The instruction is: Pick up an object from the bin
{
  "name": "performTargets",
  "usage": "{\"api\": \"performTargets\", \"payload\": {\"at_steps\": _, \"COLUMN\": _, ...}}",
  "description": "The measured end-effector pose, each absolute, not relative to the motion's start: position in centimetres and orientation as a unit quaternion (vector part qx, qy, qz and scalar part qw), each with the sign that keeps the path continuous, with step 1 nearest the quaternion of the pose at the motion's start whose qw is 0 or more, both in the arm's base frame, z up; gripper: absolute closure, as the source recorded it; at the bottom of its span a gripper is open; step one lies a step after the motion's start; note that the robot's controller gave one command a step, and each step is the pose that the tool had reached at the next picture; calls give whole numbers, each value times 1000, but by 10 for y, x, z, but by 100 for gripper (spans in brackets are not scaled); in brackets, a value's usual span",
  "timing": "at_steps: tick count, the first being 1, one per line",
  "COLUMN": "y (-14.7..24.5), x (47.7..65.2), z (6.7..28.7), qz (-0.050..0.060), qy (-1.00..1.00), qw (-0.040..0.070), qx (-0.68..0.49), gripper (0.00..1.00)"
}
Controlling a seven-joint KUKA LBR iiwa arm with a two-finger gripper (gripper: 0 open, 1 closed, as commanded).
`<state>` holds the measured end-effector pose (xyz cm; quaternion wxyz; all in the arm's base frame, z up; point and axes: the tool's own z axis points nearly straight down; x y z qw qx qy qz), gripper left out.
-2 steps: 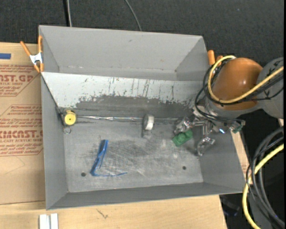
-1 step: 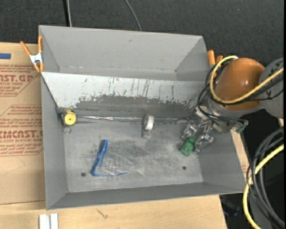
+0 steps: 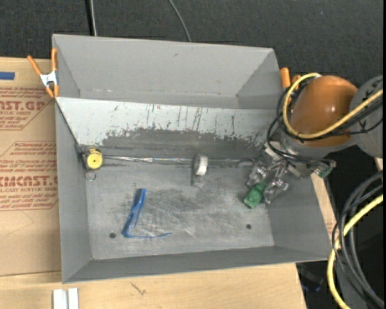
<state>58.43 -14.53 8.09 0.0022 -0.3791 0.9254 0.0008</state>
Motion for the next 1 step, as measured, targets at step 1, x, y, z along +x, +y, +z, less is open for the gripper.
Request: {"api": "performTargets", "payload": {"at_steps": 1, "y": -144, "x": 586, "z": 116, "qz": -1, "qy": 925, "qw": 3, "qx": -379, "gripper": 100}}
